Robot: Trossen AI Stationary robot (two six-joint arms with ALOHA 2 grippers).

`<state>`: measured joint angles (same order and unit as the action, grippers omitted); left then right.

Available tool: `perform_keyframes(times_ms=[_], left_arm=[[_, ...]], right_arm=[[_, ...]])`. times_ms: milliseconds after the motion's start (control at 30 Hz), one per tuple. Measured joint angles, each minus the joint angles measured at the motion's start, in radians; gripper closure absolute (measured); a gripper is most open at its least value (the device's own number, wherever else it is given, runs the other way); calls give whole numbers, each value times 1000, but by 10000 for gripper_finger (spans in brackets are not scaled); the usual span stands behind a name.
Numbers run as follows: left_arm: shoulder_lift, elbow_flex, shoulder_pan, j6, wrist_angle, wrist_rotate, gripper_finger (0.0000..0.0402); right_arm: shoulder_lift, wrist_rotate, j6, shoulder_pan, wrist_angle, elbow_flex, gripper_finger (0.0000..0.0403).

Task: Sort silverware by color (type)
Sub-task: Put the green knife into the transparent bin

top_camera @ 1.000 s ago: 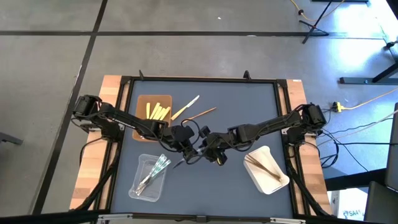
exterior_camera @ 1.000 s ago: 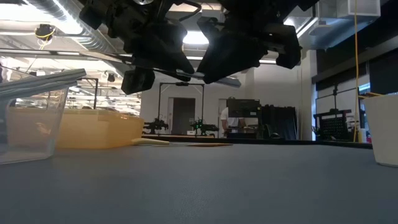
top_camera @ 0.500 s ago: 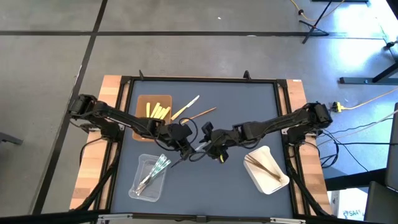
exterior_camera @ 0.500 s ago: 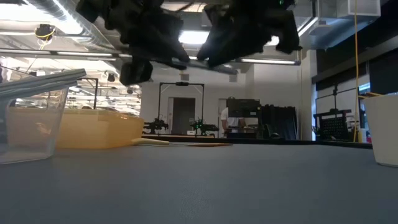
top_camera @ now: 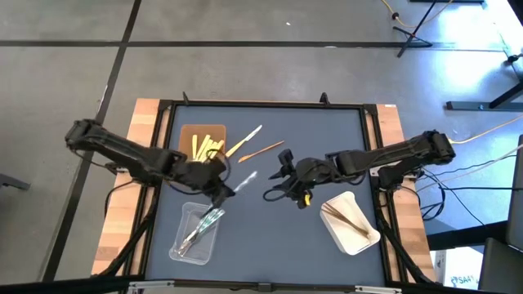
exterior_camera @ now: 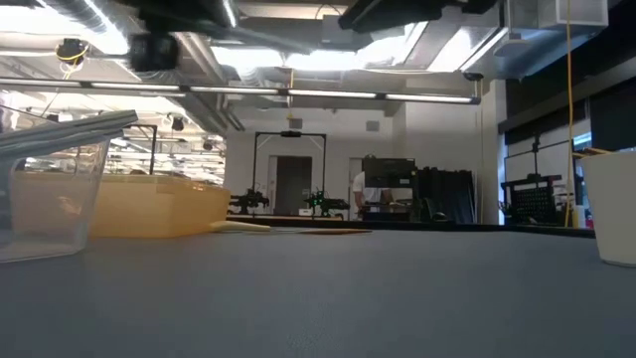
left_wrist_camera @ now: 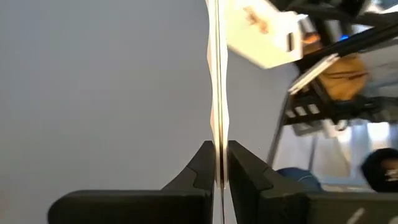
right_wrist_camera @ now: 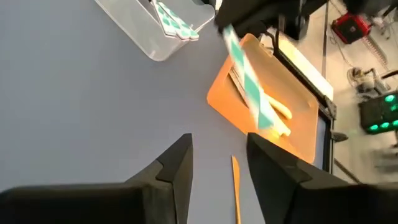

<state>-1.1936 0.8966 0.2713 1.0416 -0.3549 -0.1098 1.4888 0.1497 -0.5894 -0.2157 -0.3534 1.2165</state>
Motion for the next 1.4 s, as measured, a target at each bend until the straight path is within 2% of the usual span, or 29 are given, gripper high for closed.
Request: perform_keyframes(times_ms=[133, 300, 500, 600, 833, 1167, 1400], left_arm=[[68, -1, 93, 110, -137, -119, 384], [83, -1, 236, 216, -230, -256, 384], [30, -1, 394, 325, -252, -418, 384], [-19, -1, 451, 394, -252, -461, 384], [-176, -1, 542, 549, -257, -475, 384], [-331, -1, 614, 631, -258, -477, 384], [-360, -1, 629, 633, -259, -388, 382]], right_arm=[[-13, 8, 16, 2, -21, 0, 265], [-13, 8, 17, 2, -14, 0, 265], [-13, 20, 66, 2, -15, 0, 265], [-13, 24, 68, 2, -15, 0, 265], [-13, 23, 69, 2, -12, 0, 265], [-13, 23, 69, 2, -7, 0, 265], [-13, 23, 68, 2, -6, 0, 265]])
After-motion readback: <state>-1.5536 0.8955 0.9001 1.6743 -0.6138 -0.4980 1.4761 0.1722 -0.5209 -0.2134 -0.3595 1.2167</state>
